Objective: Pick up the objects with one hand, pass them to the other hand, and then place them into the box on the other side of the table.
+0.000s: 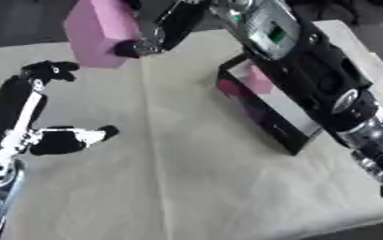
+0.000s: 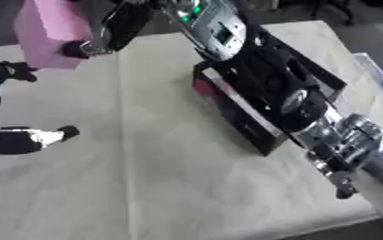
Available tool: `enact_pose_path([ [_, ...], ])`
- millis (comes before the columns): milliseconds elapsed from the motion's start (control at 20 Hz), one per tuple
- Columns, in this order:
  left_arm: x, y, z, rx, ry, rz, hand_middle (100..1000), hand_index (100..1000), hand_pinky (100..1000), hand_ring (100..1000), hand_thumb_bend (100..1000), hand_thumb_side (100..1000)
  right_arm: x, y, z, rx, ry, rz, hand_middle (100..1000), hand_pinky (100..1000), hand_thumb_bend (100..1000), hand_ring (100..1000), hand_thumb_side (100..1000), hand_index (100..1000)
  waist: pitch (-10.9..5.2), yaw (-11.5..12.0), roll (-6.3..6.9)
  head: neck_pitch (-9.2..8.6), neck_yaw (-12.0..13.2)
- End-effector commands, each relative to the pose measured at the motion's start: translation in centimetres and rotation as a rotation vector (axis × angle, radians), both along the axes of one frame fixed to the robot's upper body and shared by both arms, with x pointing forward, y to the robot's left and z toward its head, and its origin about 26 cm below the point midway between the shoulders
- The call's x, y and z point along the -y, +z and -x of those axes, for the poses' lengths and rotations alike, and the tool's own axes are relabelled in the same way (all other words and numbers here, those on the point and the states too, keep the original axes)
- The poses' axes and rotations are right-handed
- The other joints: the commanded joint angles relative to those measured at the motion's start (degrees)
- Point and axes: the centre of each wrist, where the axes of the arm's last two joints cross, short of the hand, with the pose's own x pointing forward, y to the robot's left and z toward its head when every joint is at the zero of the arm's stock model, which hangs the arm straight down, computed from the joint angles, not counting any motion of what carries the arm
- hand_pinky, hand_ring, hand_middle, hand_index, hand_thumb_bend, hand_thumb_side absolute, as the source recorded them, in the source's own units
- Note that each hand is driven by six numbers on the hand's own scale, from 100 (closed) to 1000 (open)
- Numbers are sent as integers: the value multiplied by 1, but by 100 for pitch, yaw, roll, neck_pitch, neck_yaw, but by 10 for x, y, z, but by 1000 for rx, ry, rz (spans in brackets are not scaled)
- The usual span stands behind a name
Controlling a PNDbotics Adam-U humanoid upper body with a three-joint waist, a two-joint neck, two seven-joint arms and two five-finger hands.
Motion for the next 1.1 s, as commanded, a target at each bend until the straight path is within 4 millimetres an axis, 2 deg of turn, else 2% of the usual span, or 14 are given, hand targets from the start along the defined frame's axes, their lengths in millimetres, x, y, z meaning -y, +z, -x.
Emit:
enact_pose_path([
  [50, -6, 7, 0, 22, 8, -8, 629, 816, 869, 747, 812, 336, 11, 17, 5, 47, -25, -15, 484, 834, 390, 603, 100, 516, -146, -7, -52, 32, -14],
  [300, -8, 7, 0, 23, 16, -1, 627, 813, 868, 746, 807, 337, 34, 21, 4, 67, -100, -37, 483, 833, 390, 605, 100, 515, -154, -28, -61, 32, -1],
  [600, -11, 7, 0, 25, 23, 5, 629, 811, 868, 746, 807, 343, 93, 15, -10, 73, -342, -69, 484, 833, 393, 606, 100, 516, -154, -71, -61, 32, 41],
  [900, -12, 9, 0, 31, 32, 13, 630, 809, 868, 745, 811, 347, 164, -14, -22, 66, -614, -42, 477, 829, 406, 615, 100, 512, -149, -93, -45, 32, 38],
  [1100, -13, 9, 0, 32, 34, 16, 631, 809, 868, 746, 812, 354, 199, -39, -21, 66, -738, 8, 477, 828, 411, 617, 109, 511, -136, -104, -36, 32, -104],
])
